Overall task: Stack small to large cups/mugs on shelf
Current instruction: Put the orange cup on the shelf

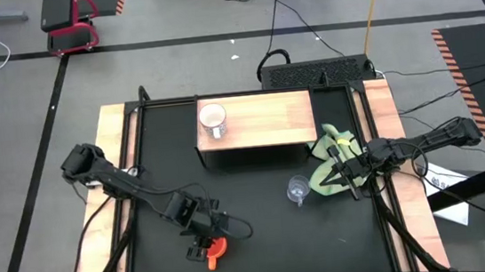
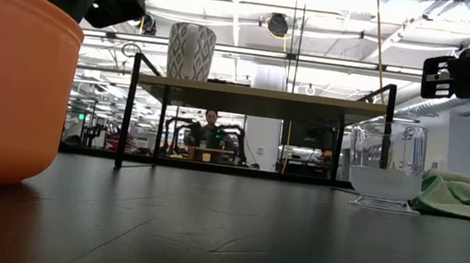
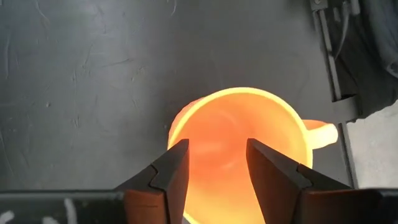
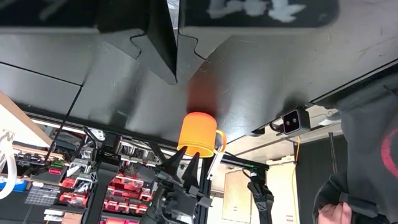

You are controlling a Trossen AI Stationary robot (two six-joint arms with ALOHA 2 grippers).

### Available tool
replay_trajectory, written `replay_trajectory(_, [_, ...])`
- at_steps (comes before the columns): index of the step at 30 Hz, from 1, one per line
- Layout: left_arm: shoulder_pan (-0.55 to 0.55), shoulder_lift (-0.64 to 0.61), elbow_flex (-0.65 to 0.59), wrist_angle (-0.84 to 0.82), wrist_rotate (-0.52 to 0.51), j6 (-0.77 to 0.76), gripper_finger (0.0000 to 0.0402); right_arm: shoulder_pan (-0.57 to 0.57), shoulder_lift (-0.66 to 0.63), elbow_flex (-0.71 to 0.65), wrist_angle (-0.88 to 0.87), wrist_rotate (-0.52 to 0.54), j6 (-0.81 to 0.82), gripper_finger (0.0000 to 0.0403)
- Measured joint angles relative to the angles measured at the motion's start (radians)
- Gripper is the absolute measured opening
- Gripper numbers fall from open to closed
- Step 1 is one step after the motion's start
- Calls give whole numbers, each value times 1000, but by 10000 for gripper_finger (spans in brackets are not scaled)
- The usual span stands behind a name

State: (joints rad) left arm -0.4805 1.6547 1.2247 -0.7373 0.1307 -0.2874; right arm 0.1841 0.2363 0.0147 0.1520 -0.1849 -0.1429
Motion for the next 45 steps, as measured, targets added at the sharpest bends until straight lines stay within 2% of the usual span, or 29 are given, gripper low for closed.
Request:
replay_trajectory(7, [0, 18, 2, 7, -1, 30, 161, 0, 0, 0, 0, 0, 0, 0])
replay_trajectory(13, [-1, -32, 5, -5, 15, 29, 161, 0, 0, 0, 1, 0, 0, 0])
replay_trajectory(20, [7, -65, 5, -78, -79, 11, 161, 0, 0, 0, 2, 0, 2, 0])
replay_trajectory(45, [21, -18, -11, -75, -49, 3, 161, 0, 0, 0, 5, 0, 8, 0])
